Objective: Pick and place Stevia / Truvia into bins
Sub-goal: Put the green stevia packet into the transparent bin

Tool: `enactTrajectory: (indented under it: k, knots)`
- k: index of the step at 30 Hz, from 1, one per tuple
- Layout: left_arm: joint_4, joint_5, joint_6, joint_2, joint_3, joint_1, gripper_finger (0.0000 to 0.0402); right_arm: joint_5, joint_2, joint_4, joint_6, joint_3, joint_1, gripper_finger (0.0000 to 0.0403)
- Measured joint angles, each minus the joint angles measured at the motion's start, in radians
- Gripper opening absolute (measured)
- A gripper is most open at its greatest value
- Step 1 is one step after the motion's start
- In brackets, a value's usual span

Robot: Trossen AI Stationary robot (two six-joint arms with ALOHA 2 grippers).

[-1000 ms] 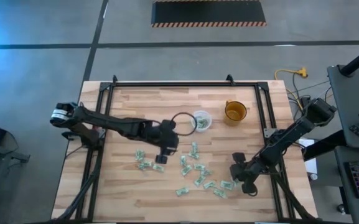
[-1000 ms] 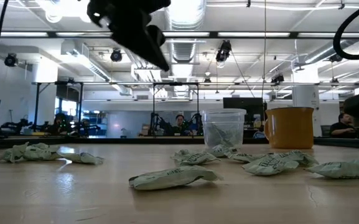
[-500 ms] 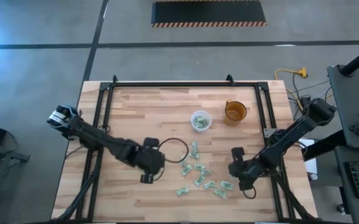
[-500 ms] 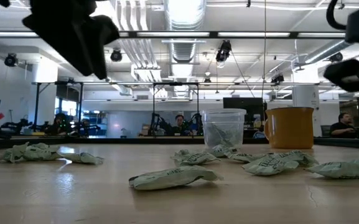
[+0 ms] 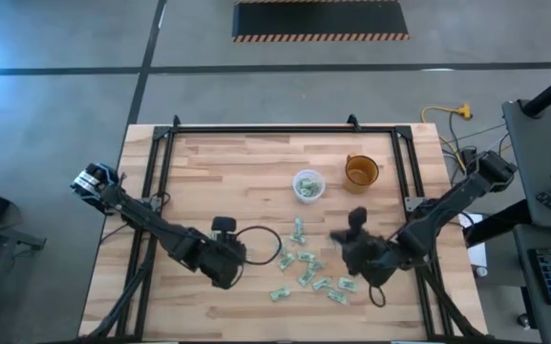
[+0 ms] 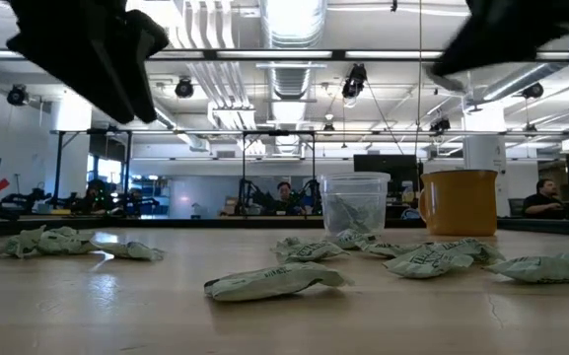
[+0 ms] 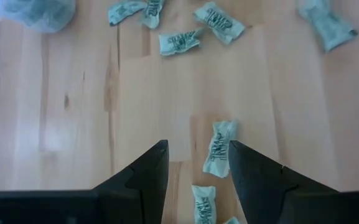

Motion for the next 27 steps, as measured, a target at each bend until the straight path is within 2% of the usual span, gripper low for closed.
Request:
enactTrajectory:
  k: [2,5,14,18,27]
  knots:
    - [0.030,-0.005,0.000,0.001,-0.032,0.000,0.0151,0.092,0.000,0.033,-0.046,0.011,-0.042,0.0009]
    - [0.045,-0.005,0.000,0.002,-0.074,0.000,0.0151,0.103,0.000,0.093,-0.118,0.020,-0.128,0.0009]
    - [0.062,-0.005,-0.048,0.002,-0.104,0.002,0.0151,-0.147,0.000,0.304,-0.275,-0.035,-0.436,0.0009]
    - [0.072,-0.005,-0.048,0.001,-0.104,0.003,0.0151,-0.208,0.001,0.364,-0.278,-0.055,-0.552,0.0009]
    - [0.086,-0.005,-0.040,0.000,-0.104,0.003,0.0151,-0.407,0.002,0.462,-0.255,-0.103,-0.694,0.0009]
